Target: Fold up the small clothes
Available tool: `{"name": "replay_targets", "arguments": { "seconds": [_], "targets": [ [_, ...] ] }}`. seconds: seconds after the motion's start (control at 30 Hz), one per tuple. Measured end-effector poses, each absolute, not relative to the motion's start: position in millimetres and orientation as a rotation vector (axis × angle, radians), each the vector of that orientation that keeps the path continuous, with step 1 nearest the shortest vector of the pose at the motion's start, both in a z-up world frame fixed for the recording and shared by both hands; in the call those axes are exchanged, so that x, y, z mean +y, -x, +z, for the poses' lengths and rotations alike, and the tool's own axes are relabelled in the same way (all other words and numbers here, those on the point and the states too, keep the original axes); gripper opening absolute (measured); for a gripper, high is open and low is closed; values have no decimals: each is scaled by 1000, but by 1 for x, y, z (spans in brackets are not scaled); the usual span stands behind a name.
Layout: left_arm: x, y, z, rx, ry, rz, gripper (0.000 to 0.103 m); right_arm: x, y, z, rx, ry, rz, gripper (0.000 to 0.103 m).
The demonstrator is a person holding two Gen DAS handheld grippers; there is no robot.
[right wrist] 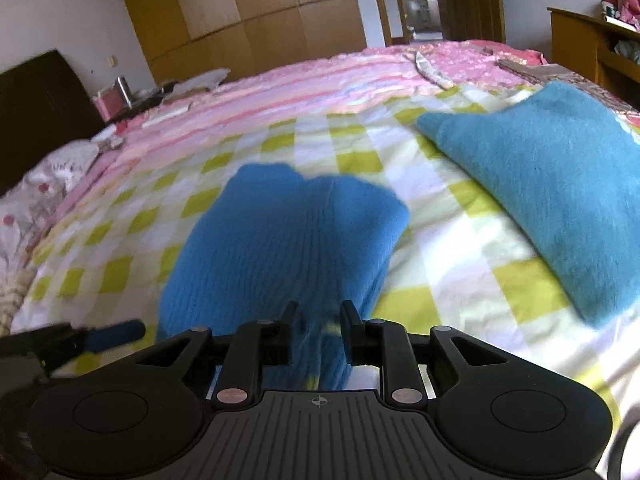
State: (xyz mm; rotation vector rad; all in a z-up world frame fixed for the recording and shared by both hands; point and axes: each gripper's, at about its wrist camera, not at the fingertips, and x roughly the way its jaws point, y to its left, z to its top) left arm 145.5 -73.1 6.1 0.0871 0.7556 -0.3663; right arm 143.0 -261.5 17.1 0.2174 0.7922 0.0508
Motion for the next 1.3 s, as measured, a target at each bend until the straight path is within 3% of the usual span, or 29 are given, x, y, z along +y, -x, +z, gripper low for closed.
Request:
{"name": "replay_targets", "arguments": {
  "seconds": [0.1,0.77,1.3],
  "targets": [
    [-72,-139,3,789,-91,-359,61,-257,-137,5,853,-219,39,25],
    [-54,-87,-4,810,-101,-323,63,-222,-66,7,826,-215,53,33],
    [-55,-61,-8,784,-142,-311,73,-211,-30,5,815,-198,37,43]
  ]
}}
